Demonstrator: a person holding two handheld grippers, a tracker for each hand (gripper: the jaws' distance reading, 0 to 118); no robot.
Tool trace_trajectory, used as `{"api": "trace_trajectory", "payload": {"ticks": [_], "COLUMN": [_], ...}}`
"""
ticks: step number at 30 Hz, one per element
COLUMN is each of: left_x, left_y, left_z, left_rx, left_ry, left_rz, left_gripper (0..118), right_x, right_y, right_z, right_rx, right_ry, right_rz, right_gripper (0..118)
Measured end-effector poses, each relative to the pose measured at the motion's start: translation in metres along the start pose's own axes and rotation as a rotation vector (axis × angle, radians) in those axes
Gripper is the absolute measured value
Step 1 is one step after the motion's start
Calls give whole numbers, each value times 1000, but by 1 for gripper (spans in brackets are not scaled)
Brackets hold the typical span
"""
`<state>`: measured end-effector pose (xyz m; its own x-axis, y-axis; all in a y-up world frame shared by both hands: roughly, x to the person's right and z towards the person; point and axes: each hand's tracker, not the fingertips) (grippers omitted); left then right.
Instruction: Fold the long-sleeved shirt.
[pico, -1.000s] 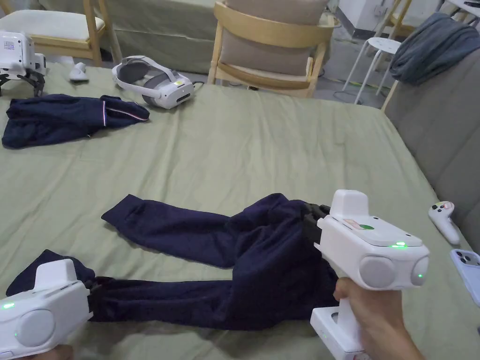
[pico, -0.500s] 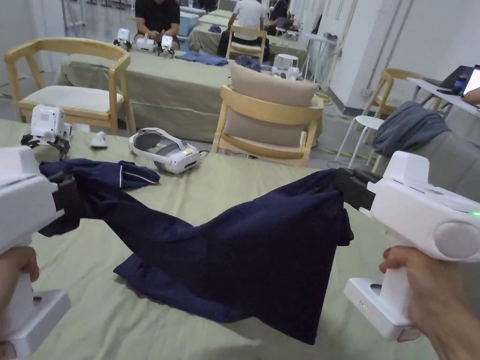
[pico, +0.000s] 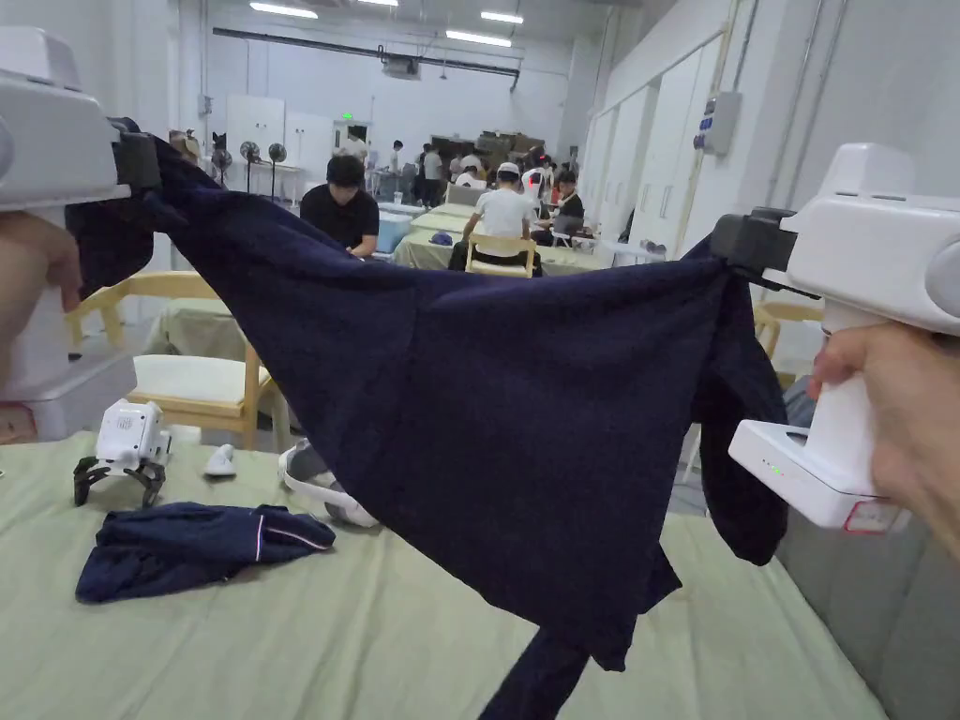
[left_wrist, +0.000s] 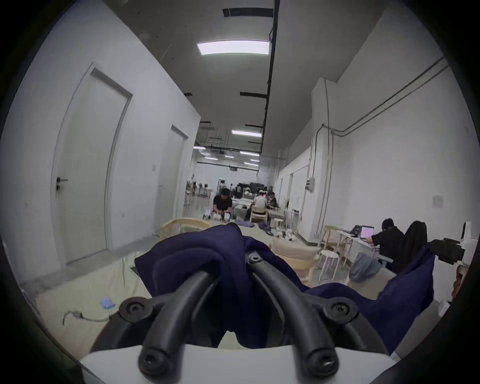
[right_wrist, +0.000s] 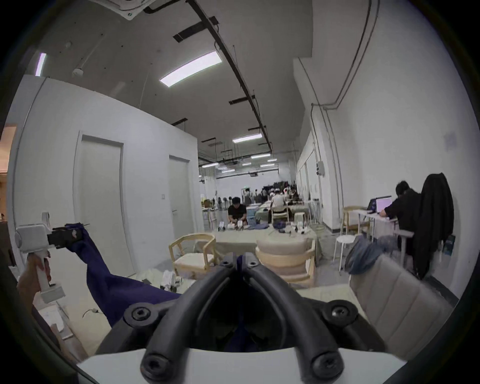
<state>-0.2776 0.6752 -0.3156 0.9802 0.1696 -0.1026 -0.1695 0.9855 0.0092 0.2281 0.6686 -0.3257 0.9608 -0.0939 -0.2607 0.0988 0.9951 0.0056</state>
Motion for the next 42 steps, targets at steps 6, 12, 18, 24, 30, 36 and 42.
{"api": "trace_trajectory", "payload": {"ticks": [6, 12, 18, 24, 30, 36, 42], "left_x": [28, 31, 46, 49, 39, 21, -6], "left_y": [61, 100, 106, 60, -33, -140, -243], "left_z": [-38, -93, -136, -175, -204, -189, -120], "left_rx": [24, 45, 60, 22, -120, -286, -436], "left_ry": [25, 56, 74, 84, 79, 40, -14], "left_rz": [17, 12, -3, -65, -113, -107, -89], "left_gripper": [12, 12, 12, 12, 12, 12, 12], "right_x": [-1, 5, 11, 30, 51, 59, 56], "right_y": [49, 77, 82, 33, -68, -185, -298], "right_z": [-39, -87, -132, -179, -198, -175, -102], "right_rx": [42, 71, 122, 97, -52, -237, -393], "right_ry": [-88, -158, -188, -210, -211, -196, -172], "right_rz": [51, 116, 132, 124, 72, 56, -1], "right_gripper": [0, 0, 0, 0, 0, 0, 0]}}
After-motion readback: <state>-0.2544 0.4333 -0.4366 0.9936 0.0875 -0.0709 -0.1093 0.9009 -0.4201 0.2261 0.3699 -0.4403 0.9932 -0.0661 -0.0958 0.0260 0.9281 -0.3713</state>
